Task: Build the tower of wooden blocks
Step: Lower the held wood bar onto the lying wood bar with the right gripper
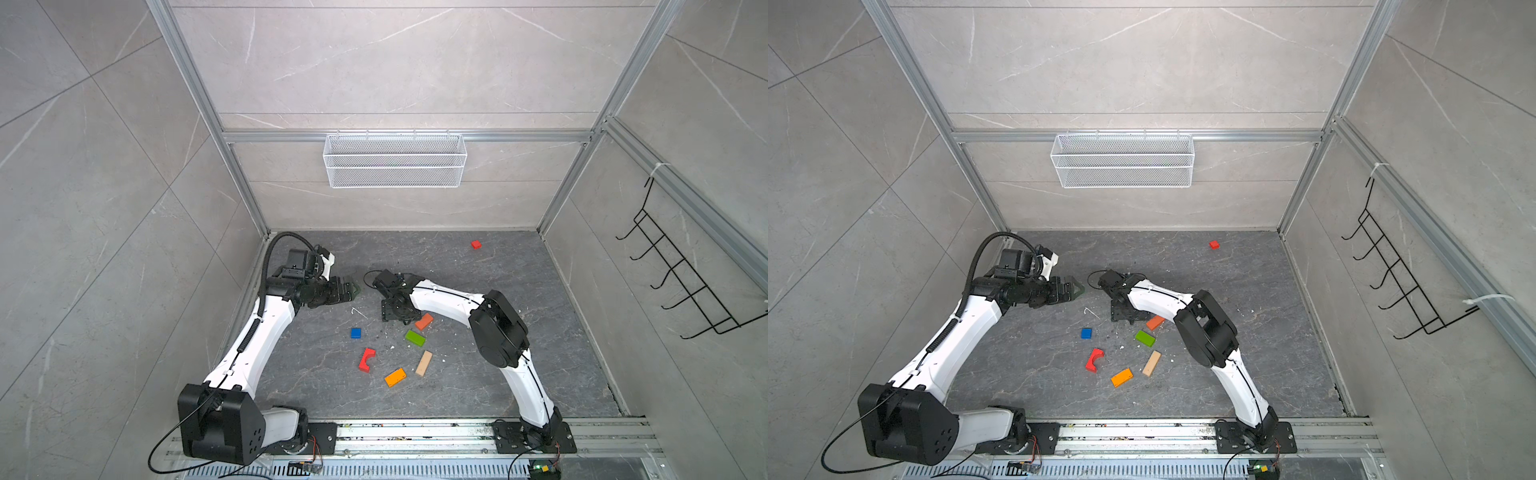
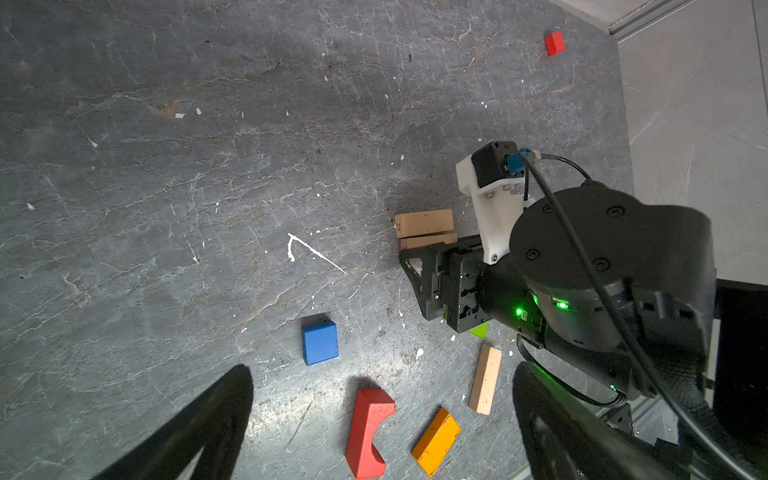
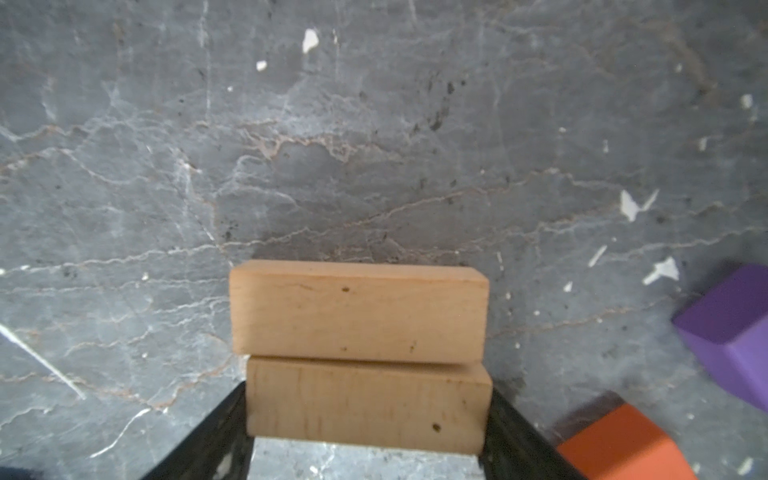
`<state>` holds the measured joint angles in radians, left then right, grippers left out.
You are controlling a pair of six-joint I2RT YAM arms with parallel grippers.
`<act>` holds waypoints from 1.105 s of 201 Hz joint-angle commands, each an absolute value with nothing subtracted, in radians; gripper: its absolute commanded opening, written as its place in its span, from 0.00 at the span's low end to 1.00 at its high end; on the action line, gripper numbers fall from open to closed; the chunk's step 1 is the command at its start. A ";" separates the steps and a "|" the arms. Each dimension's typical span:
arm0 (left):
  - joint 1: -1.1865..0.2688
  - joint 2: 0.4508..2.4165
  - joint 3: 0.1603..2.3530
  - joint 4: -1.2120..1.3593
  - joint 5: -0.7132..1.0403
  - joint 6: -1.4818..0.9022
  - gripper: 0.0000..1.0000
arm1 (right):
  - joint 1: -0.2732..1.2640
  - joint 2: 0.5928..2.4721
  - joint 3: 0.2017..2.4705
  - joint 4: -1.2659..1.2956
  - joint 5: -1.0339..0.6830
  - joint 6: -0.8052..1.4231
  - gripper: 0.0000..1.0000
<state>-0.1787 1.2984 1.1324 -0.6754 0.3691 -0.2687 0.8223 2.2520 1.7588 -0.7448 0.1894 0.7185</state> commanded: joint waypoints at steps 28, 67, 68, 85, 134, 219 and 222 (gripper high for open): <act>-0.174 1.271 1.127 -0.660 0.374 -0.267 1.00 | 0.821 2.285 1.799 -0.779 0.192 0.730 0.71; -0.175 1.269 1.128 -0.660 0.370 -0.267 1.00 | 0.821 2.296 1.818 -0.793 0.193 0.723 0.71; -0.175 1.269 1.127 -0.661 0.371 -0.266 1.00 | 0.821 2.296 1.818 -0.794 0.192 0.723 0.71; -0.174 1.270 1.129 -0.661 0.370 -0.267 1.00 | 0.821 2.296 1.818 -0.793 0.196 0.723 0.72; -0.175 1.268 1.129 -0.662 0.370 -0.266 1.00 | 0.821 2.299 1.818 -0.794 0.189 0.726 0.77; -0.175 1.266 1.129 -0.662 0.369 -0.264 1.00 | 0.821 2.301 1.819 -0.780 0.170 0.726 0.80; -0.174 1.267 1.128 -0.661 0.368 -0.265 1.00 | 0.821 2.301 1.819 -0.780 0.170 0.725 0.80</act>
<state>-0.1787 1.2980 1.1297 -0.6750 0.3691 -0.2687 0.8223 2.2711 1.7935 -0.7670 0.1764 0.7181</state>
